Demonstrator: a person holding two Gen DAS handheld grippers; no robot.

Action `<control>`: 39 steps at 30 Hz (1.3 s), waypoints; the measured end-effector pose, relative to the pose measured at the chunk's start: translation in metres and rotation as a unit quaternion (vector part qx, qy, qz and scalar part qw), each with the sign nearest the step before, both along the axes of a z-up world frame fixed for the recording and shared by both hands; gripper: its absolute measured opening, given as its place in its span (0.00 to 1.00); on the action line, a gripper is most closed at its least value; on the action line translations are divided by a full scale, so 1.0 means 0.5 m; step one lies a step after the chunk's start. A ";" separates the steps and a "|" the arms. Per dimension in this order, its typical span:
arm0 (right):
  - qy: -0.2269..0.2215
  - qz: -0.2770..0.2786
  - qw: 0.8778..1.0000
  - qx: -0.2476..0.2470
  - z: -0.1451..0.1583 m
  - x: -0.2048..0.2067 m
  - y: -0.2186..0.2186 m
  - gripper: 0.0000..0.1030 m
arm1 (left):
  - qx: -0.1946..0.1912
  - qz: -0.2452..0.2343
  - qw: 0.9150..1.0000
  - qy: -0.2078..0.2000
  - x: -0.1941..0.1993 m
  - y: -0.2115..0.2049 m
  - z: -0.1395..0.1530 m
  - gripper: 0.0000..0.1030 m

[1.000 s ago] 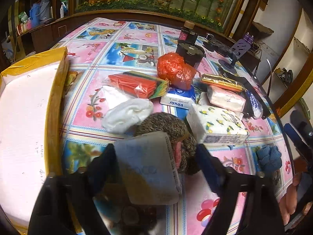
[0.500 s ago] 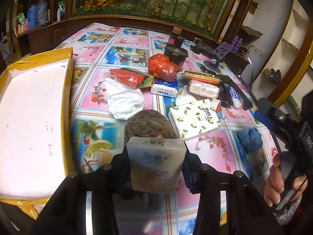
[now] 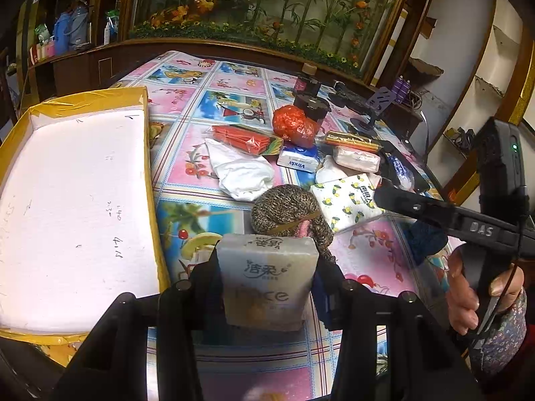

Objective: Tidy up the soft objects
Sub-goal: 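Grasp the lemon-print tissue pack with the right tool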

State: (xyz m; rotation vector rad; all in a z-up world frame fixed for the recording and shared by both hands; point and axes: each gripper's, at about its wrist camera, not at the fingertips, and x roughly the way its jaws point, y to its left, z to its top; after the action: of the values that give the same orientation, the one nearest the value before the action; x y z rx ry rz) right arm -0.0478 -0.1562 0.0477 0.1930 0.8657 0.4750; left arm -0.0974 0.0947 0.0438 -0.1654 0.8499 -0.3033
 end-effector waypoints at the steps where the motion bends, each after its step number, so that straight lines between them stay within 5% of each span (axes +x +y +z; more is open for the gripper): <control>1: -0.008 0.000 1.000 -0.028 0.001 0.009 0.019 0.80 | -0.001 0.000 1.000 -0.002 0.000 0.003 0.000 0.43; 12: -0.028 0.012 0.982 -0.185 -0.041 0.027 0.142 0.78 | -0.001 -0.001 1.000 -0.007 -0.002 0.012 -0.015 0.43; 17: -0.018 0.006 0.988 -0.154 -0.044 0.022 0.118 0.73 | -0.004 -0.006 1.000 -0.011 0.000 0.008 -0.015 0.43; 22: -0.023 -0.015 0.994 -0.104 -0.026 0.017 0.077 0.44 | -0.004 -0.006 1.000 -0.012 0.004 0.006 -0.015 0.43; 32: 0.004 -0.003 0.996 -0.085 -0.034 0.007 0.067 0.50 | -0.002 -0.005 1.000 -0.009 0.011 0.003 -0.016 0.43; 39: 0.004 0.070 0.992 -0.100 -0.034 -0.088 0.067 0.62 | -0.009 -0.006 1.000 -0.008 0.016 0.004 -0.022 0.43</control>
State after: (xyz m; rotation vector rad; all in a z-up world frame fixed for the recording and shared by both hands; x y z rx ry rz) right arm -0.0918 -0.1226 0.0305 -0.0510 0.9333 0.5150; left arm -0.0892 0.0966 0.0327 -0.1748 0.8333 -0.3235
